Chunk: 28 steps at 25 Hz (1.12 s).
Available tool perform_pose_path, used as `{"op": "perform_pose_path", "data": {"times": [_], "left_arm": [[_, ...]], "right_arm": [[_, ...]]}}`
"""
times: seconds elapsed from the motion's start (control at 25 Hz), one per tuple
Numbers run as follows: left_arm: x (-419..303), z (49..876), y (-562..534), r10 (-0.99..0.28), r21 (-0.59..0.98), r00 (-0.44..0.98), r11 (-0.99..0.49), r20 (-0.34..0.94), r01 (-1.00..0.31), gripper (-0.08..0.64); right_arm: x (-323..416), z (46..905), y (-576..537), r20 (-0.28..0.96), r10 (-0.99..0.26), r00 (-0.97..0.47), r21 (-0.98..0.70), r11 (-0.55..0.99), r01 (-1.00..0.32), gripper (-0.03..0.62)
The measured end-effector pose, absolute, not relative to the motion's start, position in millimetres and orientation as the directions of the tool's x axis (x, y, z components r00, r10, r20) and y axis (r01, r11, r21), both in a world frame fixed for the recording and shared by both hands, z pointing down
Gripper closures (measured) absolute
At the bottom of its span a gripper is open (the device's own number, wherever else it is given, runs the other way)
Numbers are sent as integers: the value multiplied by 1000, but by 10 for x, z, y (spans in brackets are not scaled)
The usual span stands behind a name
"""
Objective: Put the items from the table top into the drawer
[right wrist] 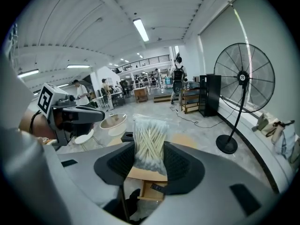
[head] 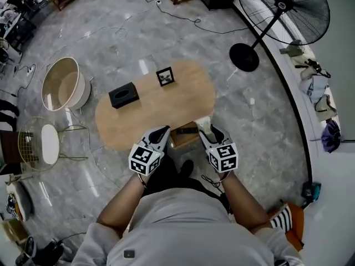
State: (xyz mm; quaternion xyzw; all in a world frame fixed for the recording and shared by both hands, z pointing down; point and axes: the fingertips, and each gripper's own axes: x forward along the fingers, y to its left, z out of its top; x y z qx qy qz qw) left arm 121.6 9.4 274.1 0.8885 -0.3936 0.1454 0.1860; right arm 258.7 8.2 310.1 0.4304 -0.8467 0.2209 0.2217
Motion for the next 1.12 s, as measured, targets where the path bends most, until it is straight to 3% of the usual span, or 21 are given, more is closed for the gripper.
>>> {"op": "perform_pose_path", "data": {"times": [1.12], "left_arm": [[1083, 5414, -311, -470, 346, 656, -586, 591, -732, 551]], "right_arm": [[2473, 5951, 37, 784, -415, -461, -282, 424, -861, 393]]}}
